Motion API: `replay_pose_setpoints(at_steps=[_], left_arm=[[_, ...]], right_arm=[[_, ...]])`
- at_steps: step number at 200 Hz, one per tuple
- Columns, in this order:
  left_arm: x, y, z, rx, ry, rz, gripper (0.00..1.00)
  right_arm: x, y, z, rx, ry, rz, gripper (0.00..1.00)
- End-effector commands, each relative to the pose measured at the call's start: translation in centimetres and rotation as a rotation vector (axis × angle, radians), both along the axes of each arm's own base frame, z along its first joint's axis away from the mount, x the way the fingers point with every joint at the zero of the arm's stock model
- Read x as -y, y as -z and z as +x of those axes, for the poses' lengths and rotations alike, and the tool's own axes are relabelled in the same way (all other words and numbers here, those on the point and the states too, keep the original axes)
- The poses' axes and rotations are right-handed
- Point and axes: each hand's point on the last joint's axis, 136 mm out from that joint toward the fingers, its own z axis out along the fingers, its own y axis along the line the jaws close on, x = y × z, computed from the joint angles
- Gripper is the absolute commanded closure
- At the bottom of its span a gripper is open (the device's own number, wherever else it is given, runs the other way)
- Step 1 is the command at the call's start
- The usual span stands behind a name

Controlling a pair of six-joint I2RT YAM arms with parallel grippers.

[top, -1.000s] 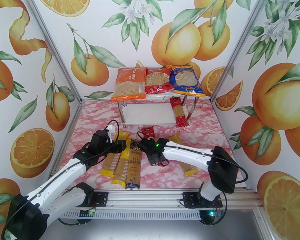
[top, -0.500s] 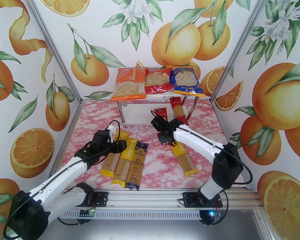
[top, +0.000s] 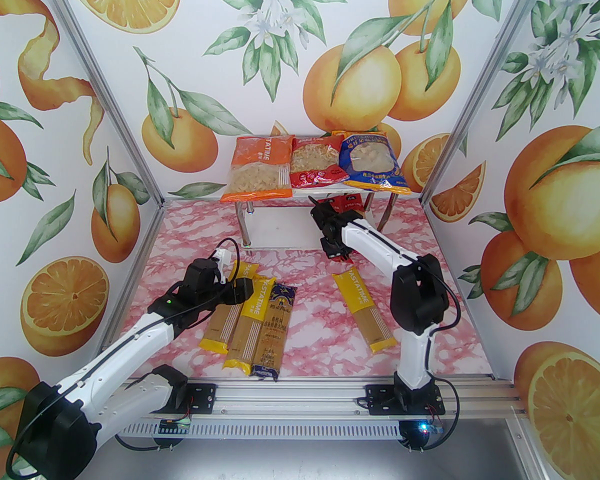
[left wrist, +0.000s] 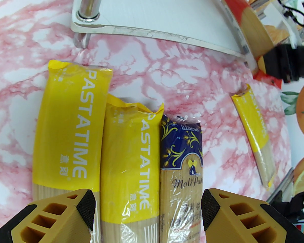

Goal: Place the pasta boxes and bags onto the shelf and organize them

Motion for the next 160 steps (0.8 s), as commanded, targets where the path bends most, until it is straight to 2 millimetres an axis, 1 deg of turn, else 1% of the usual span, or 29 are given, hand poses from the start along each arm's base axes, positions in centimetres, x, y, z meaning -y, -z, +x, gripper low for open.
replay_pose_setpoints(at_steps=[1, 30, 84, 110, 152, 160], left_arm=[[0.1, -1.7, 0.6, 0.036, 0.006, -0.007, 0.27], [0.0, -1.5, 0.6, 0.031, 0.005, 0.001, 0.26], [0.0, -1.4, 0.6, 0.026, 0.006, 0.006, 0.26], [0.1, -1.4, 0.6, 0.020, 0.014, 0.007, 0.25], [0.1, -1.2, 0.6, 0.018, 0.013, 0.008, 0.25], [0.1, -1.3, 0.6, 0.018, 0.013, 0.005, 0.25]], right_arm=[[1.0, -3.2, 4.2, 0.162, 0.050, -0.011, 1.00], [1.8, -2.1, 5.3, 0.142, 0.072, -0.019, 1.00], [3.4, -0.1, 5.9, 0.106, 0.122, -0.017, 1.00], [4.1, 0.7, 5.6, 0.080, 0.144, -0.017, 1.00], [4.9, 1.2, 4.5, 0.050, 0.148, -0.013, 1.00], [5.1, 1.2, 4.4, 0.044, 0.146, -0.015, 0.92]])
